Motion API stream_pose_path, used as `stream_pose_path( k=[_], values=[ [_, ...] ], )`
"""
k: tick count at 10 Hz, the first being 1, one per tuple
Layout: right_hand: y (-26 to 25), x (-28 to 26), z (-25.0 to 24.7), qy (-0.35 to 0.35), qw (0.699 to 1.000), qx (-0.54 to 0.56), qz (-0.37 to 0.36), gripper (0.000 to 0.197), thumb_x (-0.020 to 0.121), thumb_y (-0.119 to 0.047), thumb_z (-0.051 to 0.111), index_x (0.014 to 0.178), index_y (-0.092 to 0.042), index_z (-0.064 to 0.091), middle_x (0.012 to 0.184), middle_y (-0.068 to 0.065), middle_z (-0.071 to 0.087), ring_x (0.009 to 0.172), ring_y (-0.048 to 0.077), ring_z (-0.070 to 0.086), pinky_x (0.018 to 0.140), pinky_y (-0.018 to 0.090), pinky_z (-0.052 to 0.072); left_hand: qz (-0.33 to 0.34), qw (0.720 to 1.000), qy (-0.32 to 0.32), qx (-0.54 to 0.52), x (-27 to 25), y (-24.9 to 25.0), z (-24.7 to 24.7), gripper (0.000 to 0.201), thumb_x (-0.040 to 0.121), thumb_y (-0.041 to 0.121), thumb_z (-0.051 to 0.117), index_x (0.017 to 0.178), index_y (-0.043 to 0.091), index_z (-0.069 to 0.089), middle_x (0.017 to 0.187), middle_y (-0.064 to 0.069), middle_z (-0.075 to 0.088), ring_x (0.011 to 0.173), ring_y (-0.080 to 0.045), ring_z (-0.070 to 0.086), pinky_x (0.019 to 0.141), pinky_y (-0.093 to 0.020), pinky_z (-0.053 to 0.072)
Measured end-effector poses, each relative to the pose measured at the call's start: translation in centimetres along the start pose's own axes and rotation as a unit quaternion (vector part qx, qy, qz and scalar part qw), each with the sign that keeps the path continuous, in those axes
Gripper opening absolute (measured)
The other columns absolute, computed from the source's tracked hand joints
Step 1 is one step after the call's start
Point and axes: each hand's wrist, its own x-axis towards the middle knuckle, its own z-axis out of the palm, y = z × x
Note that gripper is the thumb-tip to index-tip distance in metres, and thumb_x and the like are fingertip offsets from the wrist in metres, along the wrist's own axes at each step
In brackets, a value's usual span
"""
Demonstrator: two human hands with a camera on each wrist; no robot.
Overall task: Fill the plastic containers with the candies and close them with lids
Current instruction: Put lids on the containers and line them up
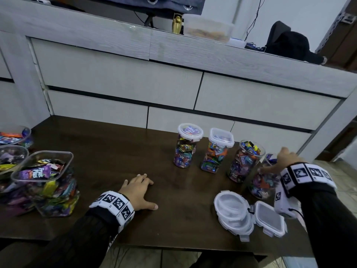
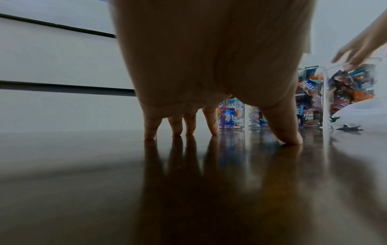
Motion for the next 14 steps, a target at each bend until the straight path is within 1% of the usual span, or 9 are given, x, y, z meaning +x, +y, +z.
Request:
stream_pose_path(
  k=[1,4,7,9,10,11,12,13,14],
  values=[
    [1.2,-0.3,0.9,-0.016,0.999,0.050,0.000,0.082,0.064,-0.049,0.083,0.115,0.001,0.043,0.117,0.023,0.054,0.099,0.034,0.056,0.079,0.037,0.046,0.002,1.000,0.002,0.001,0.0,0.0,0.0,0.089,0.078,0.061,0.069,0.149,0.030,0.025,0.164,0.003,0.003,0.151,-0.018,0.001,0.121,-0.049,0.008],
    [1.3,-1.5,-1.0,0.034,0.989,0.144,0.002,0.092,0.054,-0.035,0.092,0.119,0.006,0.041,0.118,0.027,0.049,0.107,0.039,0.051,0.085,0.043,0.046,0.003,1.000,0.002,0.002,0.0,-0.1,-0.1,0.088,0.078,0.061,0.068,0.149,0.030,0.025,0.164,0.002,0.004,0.151,-0.019,0.001,0.121,-0.049,0.008],
    [-2.8,-6.1,-8.5,0.050,0.975,0.150,-0.158,0.107,0.054,-0.043,0.089,0.136,-0.002,0.034,0.133,0.022,0.045,0.117,0.034,0.048,0.094,0.040,0.044,0.001,1.000,-0.002,-0.001,0.0,0.0,-0.2,0.089,0.078,0.060,0.069,0.149,0.029,0.026,0.164,0.002,0.005,0.151,-0.019,0.003,0.121,-0.050,0.010],
    [-8.7,-10.3,-7.0,0.002,0.936,0.214,-0.281,0.108,0.053,-0.044,0.088,0.138,-0.012,0.030,0.129,0.012,0.051,0.108,0.021,0.052,0.087,0.030,0.043,0.007,0.998,0.022,-0.060,-0.3,0.1,-0.5,0.092,0.073,0.065,0.071,0.147,0.031,0.027,0.159,0.003,0.022,0.148,-0.018,0.018,0.120,-0.050,0.014],
    [-11.8,-12.2,-4.5,-0.039,0.909,0.238,-0.341,0.104,0.055,-0.039,0.088,0.137,-0.014,0.030,0.128,0.006,0.052,0.108,0.015,0.051,0.087,0.025,0.043,0.031,0.988,0.054,-0.139,-0.6,-0.3,-1.2,0.087,0.072,0.061,0.074,0.143,0.031,0.033,0.151,0.004,0.036,0.139,-0.016,0.035,0.117,-0.045,0.025],
    [-14.3,-14.0,-2.2,-0.057,0.896,0.227,-0.378,0.105,0.054,-0.040,0.089,0.138,-0.018,0.029,0.129,0.004,0.048,0.116,0.019,0.050,0.098,0.033,0.045,0.087,0.966,0.071,-0.234,-1.2,-0.3,-2.1,0.090,0.068,0.051,0.082,0.142,0.032,0.034,0.147,0.002,0.040,0.136,-0.014,0.038,0.112,-0.034,0.035],
    [-15.7,-15.3,-0.7,-0.058,0.880,0.232,-0.410,0.107,0.056,-0.038,0.088,0.141,-0.020,0.026,0.134,0.004,0.042,0.122,0.018,0.047,0.101,0.034,0.043,0.163,0.946,0.059,-0.275,-1.7,0.3,-2.9,0.096,0.061,0.041,0.090,0.137,0.037,0.031,0.144,0.007,0.044,0.134,-0.005,0.038,0.111,-0.028,0.033],
    [-16.5,-16.0,-0.2,-0.062,0.873,0.247,-0.416,0.106,0.057,-0.036,0.088,0.141,-0.020,0.025,0.139,0.003,0.040,0.125,0.017,0.046,0.103,0.033,0.042,0.211,0.915,0.051,-0.341,-1.8,1.1,-3.2,0.101,0.057,0.030,0.093,0.133,0.046,0.029,0.135,0.014,0.051,0.124,0.004,0.048,0.109,-0.030,0.040],
    [-17.0,-16.1,0.0,-0.069,0.871,0.257,-0.412,0.105,0.059,-0.034,0.088,0.141,-0.020,0.024,0.141,0.003,0.040,0.127,0.016,0.045,0.105,0.034,0.042,0.227,0.888,0.061,-0.396,-1.7,1.9,-3.0,0.112,0.050,0.028,0.093,0.136,0.049,0.025,0.130,0.013,0.054,0.119,0.001,0.055,0.105,-0.032,0.046]
  ],
)
